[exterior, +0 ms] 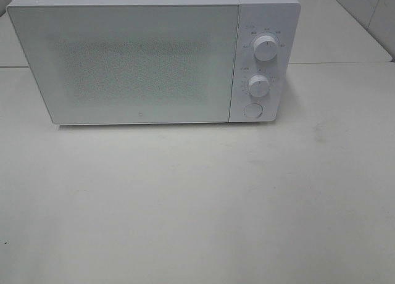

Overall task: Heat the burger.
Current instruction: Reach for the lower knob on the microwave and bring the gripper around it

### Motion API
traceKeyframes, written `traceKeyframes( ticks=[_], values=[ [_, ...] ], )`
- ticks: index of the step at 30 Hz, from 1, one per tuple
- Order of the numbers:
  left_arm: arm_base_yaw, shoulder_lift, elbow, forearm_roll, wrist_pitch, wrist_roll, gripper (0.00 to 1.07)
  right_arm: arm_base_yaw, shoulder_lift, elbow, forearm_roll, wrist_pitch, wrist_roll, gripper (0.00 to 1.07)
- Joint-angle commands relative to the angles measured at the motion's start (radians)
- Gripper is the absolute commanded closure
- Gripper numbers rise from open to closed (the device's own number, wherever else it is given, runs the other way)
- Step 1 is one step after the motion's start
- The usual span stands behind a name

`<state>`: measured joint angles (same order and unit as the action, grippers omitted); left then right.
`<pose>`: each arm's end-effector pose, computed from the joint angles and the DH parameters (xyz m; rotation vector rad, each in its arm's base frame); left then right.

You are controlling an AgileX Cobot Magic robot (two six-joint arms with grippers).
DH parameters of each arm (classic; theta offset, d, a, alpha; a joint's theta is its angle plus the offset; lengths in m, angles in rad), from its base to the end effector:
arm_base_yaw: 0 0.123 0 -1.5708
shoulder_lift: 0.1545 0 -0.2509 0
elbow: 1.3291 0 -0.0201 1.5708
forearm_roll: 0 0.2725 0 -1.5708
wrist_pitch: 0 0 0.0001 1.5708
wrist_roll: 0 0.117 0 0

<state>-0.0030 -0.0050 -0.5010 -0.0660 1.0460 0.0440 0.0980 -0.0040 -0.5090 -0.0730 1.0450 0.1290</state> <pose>0.0716 -0.0069 0.2783 0.0502 2.0216 -0.0528 0.0713 -0.0004 0.2809 0.0344 2.0137 0.0576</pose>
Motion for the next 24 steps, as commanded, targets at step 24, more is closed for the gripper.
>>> traceKeyframes(
  ticks=[24],
  values=[
    [0.005, -0.025, 0.004, -0.006, -0.009, 0.003, 0.09, -0.003, -0.015, -0.001, -0.001, -0.007, -0.010, 0.32]
  ],
)
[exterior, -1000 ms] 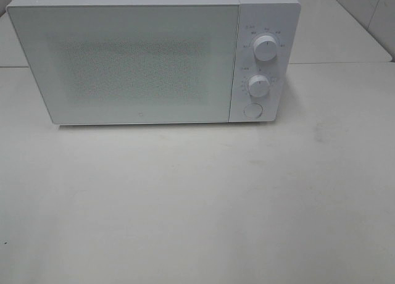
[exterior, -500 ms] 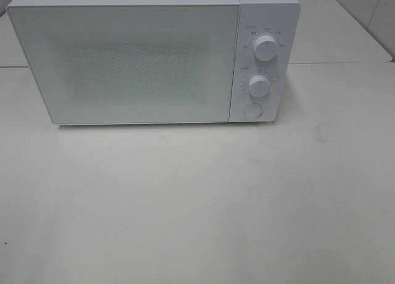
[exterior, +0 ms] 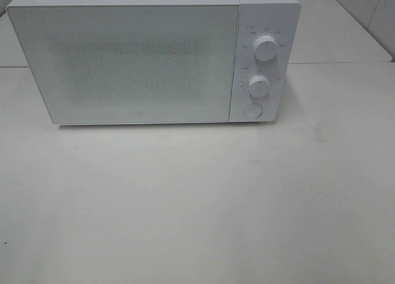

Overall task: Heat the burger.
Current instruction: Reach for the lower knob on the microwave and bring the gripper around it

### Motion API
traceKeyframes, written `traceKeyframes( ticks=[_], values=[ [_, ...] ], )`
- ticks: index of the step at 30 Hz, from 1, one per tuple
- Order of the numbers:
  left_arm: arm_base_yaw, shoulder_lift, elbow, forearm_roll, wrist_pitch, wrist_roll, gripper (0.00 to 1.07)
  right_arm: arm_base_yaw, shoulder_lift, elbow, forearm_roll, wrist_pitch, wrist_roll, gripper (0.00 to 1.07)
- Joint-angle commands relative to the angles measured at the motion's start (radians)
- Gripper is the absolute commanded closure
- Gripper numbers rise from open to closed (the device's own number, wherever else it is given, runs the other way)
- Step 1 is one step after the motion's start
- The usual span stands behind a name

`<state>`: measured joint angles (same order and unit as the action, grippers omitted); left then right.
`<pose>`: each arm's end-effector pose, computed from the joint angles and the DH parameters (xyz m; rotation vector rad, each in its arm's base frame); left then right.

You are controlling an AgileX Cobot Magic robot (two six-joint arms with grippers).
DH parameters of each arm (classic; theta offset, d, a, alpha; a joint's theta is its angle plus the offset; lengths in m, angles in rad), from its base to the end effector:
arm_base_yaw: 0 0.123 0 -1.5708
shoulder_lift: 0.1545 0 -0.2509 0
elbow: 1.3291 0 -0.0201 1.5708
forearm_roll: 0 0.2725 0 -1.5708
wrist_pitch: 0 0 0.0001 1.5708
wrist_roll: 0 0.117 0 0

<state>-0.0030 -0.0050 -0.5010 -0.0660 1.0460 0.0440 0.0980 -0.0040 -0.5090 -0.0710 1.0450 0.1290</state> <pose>0.0716 -0.0069 0.2783 0.0502 2.0216 -0.0528 0.0712 -0.0002 0.2809 0.0344 2.0138 0.0600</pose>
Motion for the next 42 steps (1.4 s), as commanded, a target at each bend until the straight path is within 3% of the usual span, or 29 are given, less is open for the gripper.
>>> traceKeyframes(
  ticks=[1, 16, 28, 42],
  values=[
    [0.005, -0.025, 0.004, -0.006, -0.009, 0.003, 0.09, -0.003, -0.015, -0.001, -0.003, -0.007, -0.010, 0.32],
    [0.005, -0.025, 0.004, -0.006, -0.009, 0.003, 0.09, -0.003, 0.027, -0.001, -0.061, -0.213, 0.034, 0.32],
    [0.005, -0.025, 0.004, -0.006, -0.009, 0.003, 0.09, -0.003, 0.310, 0.104, -0.055, -0.511, 0.034, 0.32],
    [0.005, -0.025, 0.004, -0.006, -0.009, 0.003, 0.09, -0.003, 0.590, 0.118, -0.058, -0.732, 0.034, 0.32]
  ],
)
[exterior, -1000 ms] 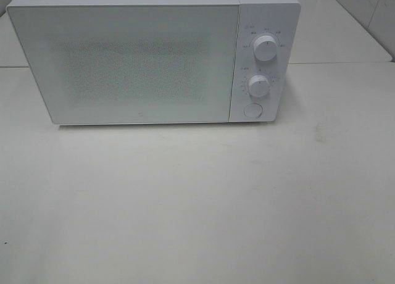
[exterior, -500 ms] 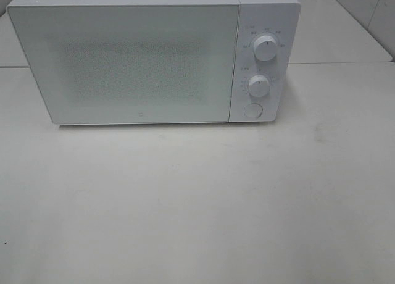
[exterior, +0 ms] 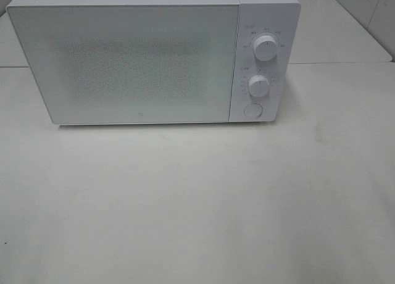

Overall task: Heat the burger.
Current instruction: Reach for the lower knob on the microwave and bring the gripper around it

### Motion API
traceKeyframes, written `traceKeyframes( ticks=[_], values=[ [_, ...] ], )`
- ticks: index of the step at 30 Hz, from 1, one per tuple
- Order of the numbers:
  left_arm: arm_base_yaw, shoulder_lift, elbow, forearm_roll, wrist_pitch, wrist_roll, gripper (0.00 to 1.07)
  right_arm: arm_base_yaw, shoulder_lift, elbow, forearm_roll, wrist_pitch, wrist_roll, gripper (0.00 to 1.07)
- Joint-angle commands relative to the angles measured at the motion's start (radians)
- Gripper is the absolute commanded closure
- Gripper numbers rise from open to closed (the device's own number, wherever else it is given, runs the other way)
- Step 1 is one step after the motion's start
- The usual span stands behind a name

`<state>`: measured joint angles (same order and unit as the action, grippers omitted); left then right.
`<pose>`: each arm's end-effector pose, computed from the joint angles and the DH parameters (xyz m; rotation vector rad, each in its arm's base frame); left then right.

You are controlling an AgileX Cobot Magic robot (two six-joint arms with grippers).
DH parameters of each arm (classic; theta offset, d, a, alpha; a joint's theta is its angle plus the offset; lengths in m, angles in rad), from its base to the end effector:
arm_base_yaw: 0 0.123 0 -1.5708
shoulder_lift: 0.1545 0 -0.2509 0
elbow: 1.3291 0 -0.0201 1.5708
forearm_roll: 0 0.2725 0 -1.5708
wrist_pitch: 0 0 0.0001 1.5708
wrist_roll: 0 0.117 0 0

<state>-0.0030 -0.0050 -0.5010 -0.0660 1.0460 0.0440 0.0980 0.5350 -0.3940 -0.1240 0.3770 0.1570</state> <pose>0.0716 -0.0069 0.2783 0.0502 2.0216 -0.0528 0.1855 0.0129 0.2394 -0.0271 1.9986 0.0442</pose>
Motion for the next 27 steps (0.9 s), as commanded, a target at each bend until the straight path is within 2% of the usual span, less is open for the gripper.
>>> traceKeyframes(
  ticks=[1, 7, 10, 15, 27],
  values=[
    [0.005, -0.025, 0.004, -0.006, -0.009, 0.003, 0.09, -0.003, 0.102, 0.003, -0.005, -0.118, 0.006, 0.32],
    [0.005, -0.025, 0.004, -0.006, -0.009, 0.003, 0.09, -0.003, 0.195, 0.003, -0.001, -0.221, 0.006, 0.32],
    [0.005, -0.025, 0.004, -0.006, -0.009, 0.003, 0.09, -0.003, 0.312, 0.003, -0.001, -0.353, 0.006, 0.32],
    [0.005, -0.025, 0.004, -0.006, -0.009, 0.003, 0.09, -0.003, 0.386, 0.003, -0.002, -0.429, 0.006, 0.32],
    [0.005, -0.025, 0.004, -0.006, -0.009, 0.003, 0.09, 0.000, 0.623, 0.003, 0.008, -0.763, 0.021, 0.32]
  ],
)
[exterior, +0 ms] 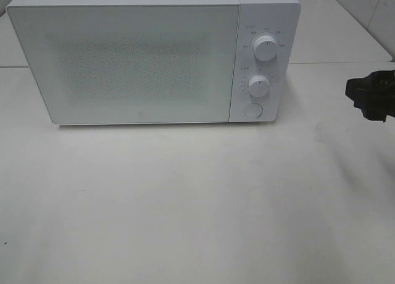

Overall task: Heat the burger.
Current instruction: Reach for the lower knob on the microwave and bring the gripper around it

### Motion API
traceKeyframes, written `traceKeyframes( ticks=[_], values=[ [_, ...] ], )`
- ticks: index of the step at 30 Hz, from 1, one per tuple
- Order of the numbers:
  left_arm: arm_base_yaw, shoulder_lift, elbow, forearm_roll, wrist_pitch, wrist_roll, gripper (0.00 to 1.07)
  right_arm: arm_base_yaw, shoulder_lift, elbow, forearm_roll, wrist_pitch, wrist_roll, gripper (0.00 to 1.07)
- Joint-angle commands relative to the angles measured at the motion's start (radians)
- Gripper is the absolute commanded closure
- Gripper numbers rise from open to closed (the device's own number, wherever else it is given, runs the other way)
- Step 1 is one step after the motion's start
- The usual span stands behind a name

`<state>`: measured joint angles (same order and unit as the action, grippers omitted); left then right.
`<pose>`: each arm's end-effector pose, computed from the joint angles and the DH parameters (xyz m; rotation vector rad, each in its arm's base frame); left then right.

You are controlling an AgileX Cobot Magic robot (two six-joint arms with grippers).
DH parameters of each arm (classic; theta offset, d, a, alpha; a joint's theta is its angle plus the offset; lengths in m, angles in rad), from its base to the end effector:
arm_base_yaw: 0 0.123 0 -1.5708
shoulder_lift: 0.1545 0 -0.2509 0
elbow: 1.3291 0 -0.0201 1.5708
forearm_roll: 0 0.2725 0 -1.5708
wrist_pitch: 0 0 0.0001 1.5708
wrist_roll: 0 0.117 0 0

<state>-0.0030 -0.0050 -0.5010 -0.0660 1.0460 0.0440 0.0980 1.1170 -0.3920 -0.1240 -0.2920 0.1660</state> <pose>0.0716 -0.0069 0.2783 0.0502 2.0216 -0.0528 0.2651 0.0302 0.1767 -0.0727 1.9193 0.1318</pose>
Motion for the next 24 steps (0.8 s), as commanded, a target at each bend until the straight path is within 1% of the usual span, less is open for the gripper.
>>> traceKeyframes(
  ticks=[1, 3, 4, 5, 6, 7, 8, 9, 10, 11, 12, 13, 14, 15, 16, 17, 18, 19, 20, 21, 22, 23, 24],
  values=[
    [0.005, -0.025, 0.004, -0.006, -0.009, 0.003, 0.09, 0.000, 0.074, 0.001, 0.022, -0.158, 0.006, 0.32],
    [0.005, -0.025, 0.004, -0.006, -0.009, 0.003, 0.09, 0.000, 0.090, 0.002, 0.037, -0.190, -0.004, 0.32],
    [0.005, -0.025, 0.004, -0.006, -0.009, 0.003, 0.09, 0.006, 0.103, 0.003, 0.057, -0.212, -0.018, 0.32],
    [0.005, -0.025, 0.004, -0.006, -0.009, 0.003, 0.09, 0.031, 0.131, 0.014, 0.111, -0.282, -0.088, 0.32],
    [0.005, -0.025, 0.004, -0.006, -0.009, 0.003, 0.09, 0.031, 0.131, 0.014, 0.111, -0.282, -0.088, 0.32],
    [0.005, -0.025, 0.004, -0.006, -0.009, 0.003, 0.09, 0.046, 0.141, 0.021, 0.141, -0.320, -0.121, 0.32],
    [0.005, -0.025, 0.004, -0.006, -0.009, 0.003, 0.09, 0.093, 0.169, 0.036, 0.226, -0.367, -0.204, 0.32],
    [0.005, -0.025, 0.004, -0.006, -0.009, 0.003, 0.09, 0.093, 0.169, 0.036, 0.226, -0.367, -0.204, 0.32],
    [0.005, -0.025, 0.004, -0.006, -0.009, 0.003, 0.09, 0.142, 0.194, 0.053, 0.338, -0.428, -0.278, 0.32],
    [0.005, -0.025, 0.004, -0.006, -0.009, 0.003, 0.09, 0.160, 0.205, 0.061, 0.389, -0.455, -0.302, 0.32],
    [0.005, -0.025, 0.004, -0.006, -0.009, 0.003, 0.09, 0.160, 0.205, 0.061, 0.389, -0.455, -0.302, 0.32],
    [0.005, -0.025, 0.004, -0.006, -0.009, 0.003, 0.09, 0.183, 0.219, 0.070, 0.436, -0.495, -0.325, 0.32],
    [0.005, -0.025, 0.004, -0.006, -0.009, 0.003, 0.09, 0.224, 0.246, 0.087, 0.502, -0.589, -0.356, 0.32],
    [0.005, -0.025, 0.004, -0.006, -0.009, 0.003, 0.09, 0.224, 0.246, 0.087, 0.502, -0.589, -0.356, 0.32],
    [0.005, -0.025, 0.004, -0.006, -0.009, 0.003, 0.09, 0.271, 0.277, 0.102, 0.546, -0.677, -0.377, 0.32],
    [0.005, -0.025, 0.004, -0.006, -0.009, 0.003, 0.09, 0.294, 0.291, 0.110, 0.567, -0.718, -0.385, 0.32],
    [0.005, -0.025, 0.004, -0.006, -0.009, 0.003, 0.09, 0.294, 0.291, 0.110, 0.567, -0.718, -0.385, 0.32],
    [0.005, -0.025, 0.004, -0.006, -0.009, 0.003, 0.09, 0.336, 0.313, 0.116, 0.613, -0.772, -0.392, 0.32],
    [0.005, -0.025, 0.004, -0.006, -0.009, 0.003, 0.09, 0.361, 0.327, 0.119, 0.637, -0.804, -0.392, 0.32],
    [0.005, -0.025, 0.004, -0.006, -0.009, 0.003, 0.09, 0.361, 0.327, 0.119, 0.637, -0.804, -0.392, 0.32],
    [0.005, -0.025, 0.004, -0.006, -0.009, 0.003, 0.09, 0.406, 0.352, 0.121, 0.677, -0.863, -0.392, 0.32],
    [0.005, -0.025, 0.004, -0.006, -0.009, 0.003, 0.09, 0.430, 0.364, 0.121, 0.696, -0.884, -0.392, 0.32],
    [0.005, -0.025, 0.004, -0.006, -0.009, 0.003, 0.09, 0.430, 0.364, 0.121, 0.696, -0.884, -0.392, 0.32]
  ],
)
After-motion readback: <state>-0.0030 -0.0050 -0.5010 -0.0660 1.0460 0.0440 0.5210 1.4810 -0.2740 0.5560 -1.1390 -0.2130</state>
